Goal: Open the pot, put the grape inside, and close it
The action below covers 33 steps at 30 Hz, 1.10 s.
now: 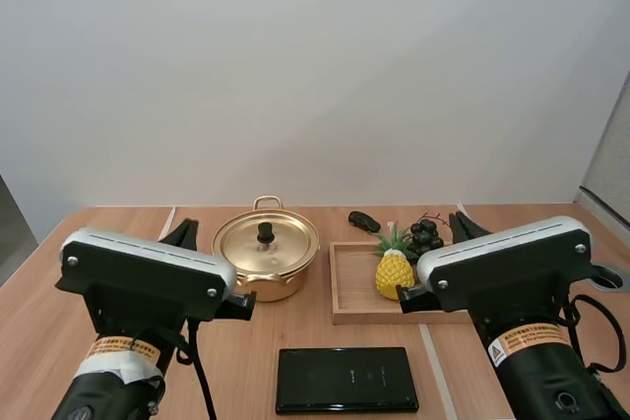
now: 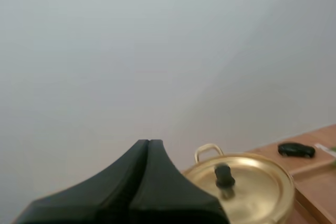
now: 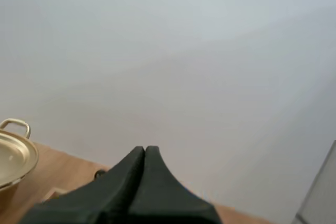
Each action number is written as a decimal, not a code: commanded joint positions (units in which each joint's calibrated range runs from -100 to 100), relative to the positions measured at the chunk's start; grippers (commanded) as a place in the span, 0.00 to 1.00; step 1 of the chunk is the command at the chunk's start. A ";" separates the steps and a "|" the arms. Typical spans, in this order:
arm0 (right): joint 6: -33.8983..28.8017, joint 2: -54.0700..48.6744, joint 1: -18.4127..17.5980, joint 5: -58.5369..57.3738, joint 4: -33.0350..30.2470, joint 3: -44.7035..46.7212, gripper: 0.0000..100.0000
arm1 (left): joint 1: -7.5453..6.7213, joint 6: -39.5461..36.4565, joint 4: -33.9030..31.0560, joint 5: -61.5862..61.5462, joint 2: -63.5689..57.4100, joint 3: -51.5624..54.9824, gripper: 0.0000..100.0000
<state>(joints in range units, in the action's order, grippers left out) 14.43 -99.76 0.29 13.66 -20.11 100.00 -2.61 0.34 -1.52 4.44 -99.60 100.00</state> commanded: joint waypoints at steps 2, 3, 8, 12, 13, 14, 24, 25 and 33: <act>4.88 -0.24 -0.08 24.64 -3.74 0.00 0.00 | -0.36 4.84 -0.86 22.76 -0.40 0.00 0.00; 5.39 -0.24 -0.08 28.78 -3.74 0.00 0.00 | -0.36 4.97 -0.86 25.66 -0.40 0.00 0.00; 5.84 -0.24 -0.08 22.08 4.24 -9.41 0.00 | -0.36 4.59 6.68 22.84 -0.40 -7.47 0.00; 6.60 0.97 -0.08 0.42 13.41 -22.30 0.00 | -0.36 4.59 11.20 14.94 -0.02 -17.63 0.00; 6.69 2.11 -0.08 -3.48 13.82 -24.91 0.00 | -0.36 4.59 11.56 13.60 0.85 -20.26 0.00; 6.69 3.16 -0.08 -6.51 13.95 -28.16 0.00 | -0.36 4.59 11.56 13.24 1.89 -22.70 0.00; 4.05 20.19 -0.08 -35.30 15.56 -59.83 0.00 | -0.36 4.59 13.15 -2.55 13.68 -48.84 0.00; 2.82 21.86 -0.08 -38.98 15.56 -62.54 0.00 | -0.36 4.59 13.56 -6.42 15.44 -51.66 0.00; -3.23 38.55 -0.08 -70.61 14.90 -86.66 0.00 | -0.36 3.47 13.68 -22.35 30.01 -70.71 0.00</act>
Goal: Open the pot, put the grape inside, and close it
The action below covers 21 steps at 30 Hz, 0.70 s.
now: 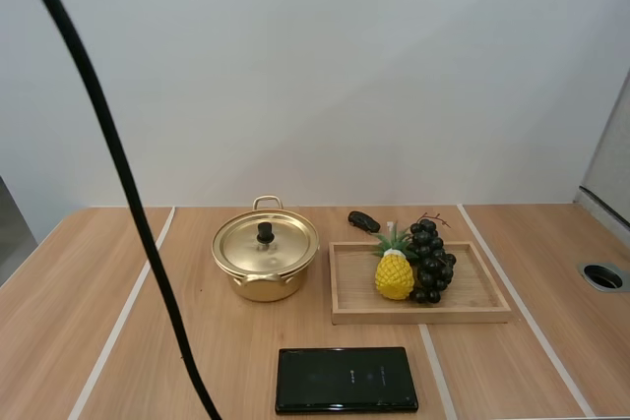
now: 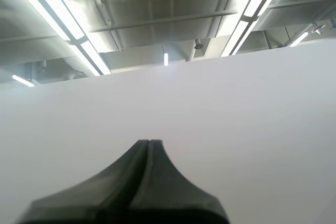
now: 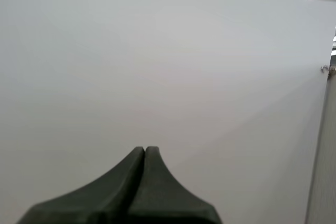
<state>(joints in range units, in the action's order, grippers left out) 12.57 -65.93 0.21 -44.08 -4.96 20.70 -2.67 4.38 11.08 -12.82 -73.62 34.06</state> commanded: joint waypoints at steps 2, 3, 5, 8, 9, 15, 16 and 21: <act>-1.37 8.32 0.00 -19.86 -0.95 -12.29 0.00 | -0.29 -0.96 1.08 -11.33 8.16 -10.76 0.00; -1.37 9.76 0.00 -24.13 -0.95 -14.22 0.00 | -0.22 -1.52 0.85 -14.12 10.15 -12.96 0.00; -1.37 13.56 0.00 -33.30 -0.95 -18.47 0.00 | 0.06 -3.40 0.26 -21.53 13.97 -18.45 0.00; -1.72 18.84 0.00 -45.84 -0.95 -23.22 0.00 | 1.15 -7.10 -1.37 -35.61 20.47 -25.40 0.00; -2.09 20.49 0.00 -49.95 -0.95 -24.30 0.00 | 1.56 -8.26 -2.08 -40.02 22.62 -27.89 0.00; -2.29 27.87 0.00 -55.92 -1.30 -25.43 0.00 | 2.91 -9.30 -4.71 -57.46 33.07 -34.24 0.00; -2.29 29.10 0.00 -55.92 -1.30 -25.43 0.00 | 2.91 -9.30 -5.04 -59.52 34.52 -34.37 0.00; -2.29 33.31 0.00 -55.92 -2.86 -25.18 0.00 | 2.91 -9.30 -5.29 -71.81 41.10 -34.39 0.00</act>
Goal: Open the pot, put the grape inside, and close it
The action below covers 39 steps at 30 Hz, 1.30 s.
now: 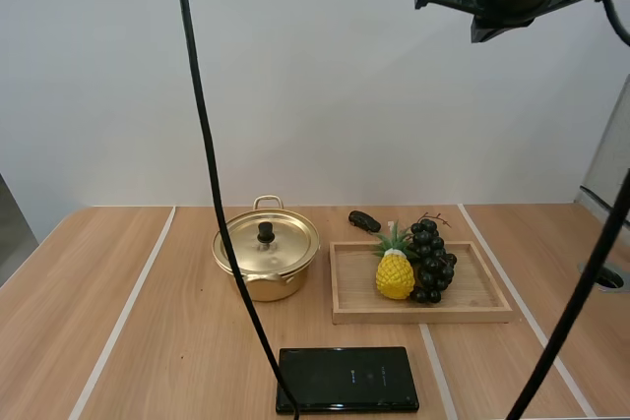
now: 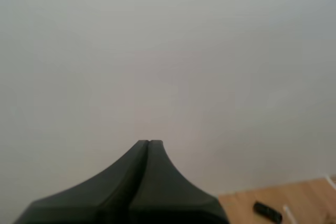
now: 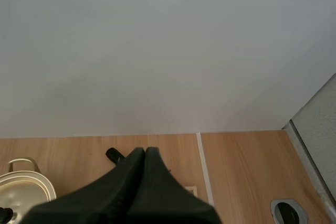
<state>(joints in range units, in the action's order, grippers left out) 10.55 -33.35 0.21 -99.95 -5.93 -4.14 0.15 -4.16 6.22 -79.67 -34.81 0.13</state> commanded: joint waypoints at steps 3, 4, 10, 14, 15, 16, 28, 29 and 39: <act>-0.47 2.00 0.00 -0.05 -4.40 -0.34 0.00 | 0.09 -0.76 -0.44 -10.05 6.18 -0.45 0.00; -0.47 2.50 0.00 -0.05 -5.00 -0.34 0.00 | 0.09 -0.76 -0.44 -11.25 7.28 -0.45 0.00; -1.77 4.63 0.00 -0.05 -6.01 3.26 0.00 | 0.09 -0.76 -0.33 -14.46 11.97 -0.45 0.00; -3.67 5.66 0.00 -0.05 -6.01 7.39 0.00 | 0.09 -0.66 -0.04 -16.59 14.20 -0.45 0.00; -3.81 6.13 0.00 -0.05 -6.01 8.50 0.00 | 0.09 -0.58 -0.04 -17.02 14.56 -0.45 0.00; -3.81 6.41 0.00 -0.05 -6.01 9.64 0.00 | 0.09 -0.58 -0.04 -17.76 15.01 -0.45 0.00; -3.81 7.34 0.00 -0.05 -6.01 14.14 0.00 | 0.09 1.87 0.78 -20.33 19.38 2.76 0.00; -3.81 7.21 0.00 -0.05 -6.01 14.14 0.00 | 0.09 1.87 0.78 -20.33 19.38 3.34 0.00; -4.20 7.20 0.00 -0.05 -7.26 14.14 0.00 | 0.09 1.28 0.67 -20.33 19.38 4.74 0.03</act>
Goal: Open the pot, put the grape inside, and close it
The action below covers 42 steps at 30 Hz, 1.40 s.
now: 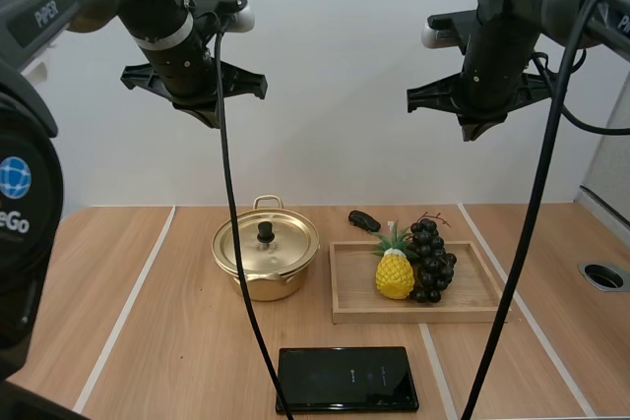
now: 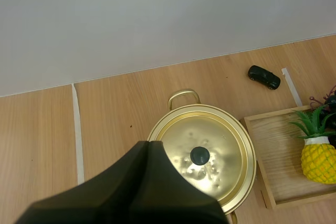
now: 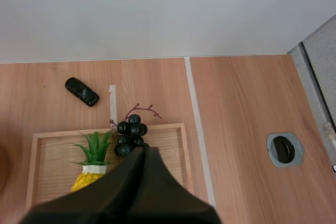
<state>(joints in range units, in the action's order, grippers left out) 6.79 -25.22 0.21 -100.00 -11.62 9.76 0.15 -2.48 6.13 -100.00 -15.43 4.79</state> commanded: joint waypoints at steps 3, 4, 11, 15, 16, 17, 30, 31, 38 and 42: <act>-5.36 -0.93 0.00 0.00 -4.20 0.24 0.00 | 0.09 -0.44 0.76 0.00 0.00 0.08 0.30; -8.03 -0.93 0.00 0.00 -4.45 0.24 0.07 | 0.09 -0.44 0.76 0.00 0.00 0.08 0.47; -17.68 -0.93 0.00 0.00 -8.94 0.24 0.59 | -0.07 3.00 0.40 0.00 0.00 0.08 1.00; -16.10 -0.93 0.00 0.00 -11.86 0.24 0.75 | -0.07 2.99 0.13 0.00 0.00 0.08 1.00; -15.25 -0.93 0.00 0.00 -11.86 0.24 0.75 | -0.07 2.99 0.13 0.00 0.00 0.08 1.00; -15.02 -0.93 0.00 0.00 -11.86 0.24 0.74 | -0.07 2.99 0.13 0.00 0.00 0.08 1.00; -14.20 -0.93 0.00 0.75 -14.61 0.24 0.74 | -0.07 3.31 0.13 0.00 0.00 0.08 1.00; -12.74 -0.93 0.00 1.61 -15.51 0.24 0.74 | -0.07 3.40 0.13 0.00 0.00 0.08 1.00; -7.94 -0.93 0.00 3.01 -16.79 0.24 0.74 | -0.07 4.41 0.13 0.00 0.00 0.08 1.00; -7.94 -0.93 0.00 3.82 -16.79 0.24 0.74 | -0.07 4.41 0.13 0.00 0.00 0.08 1.00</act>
<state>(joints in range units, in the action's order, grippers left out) -1.57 -25.33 0.21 -97.26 -27.62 9.81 0.15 1.79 6.13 -100.00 -15.43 4.79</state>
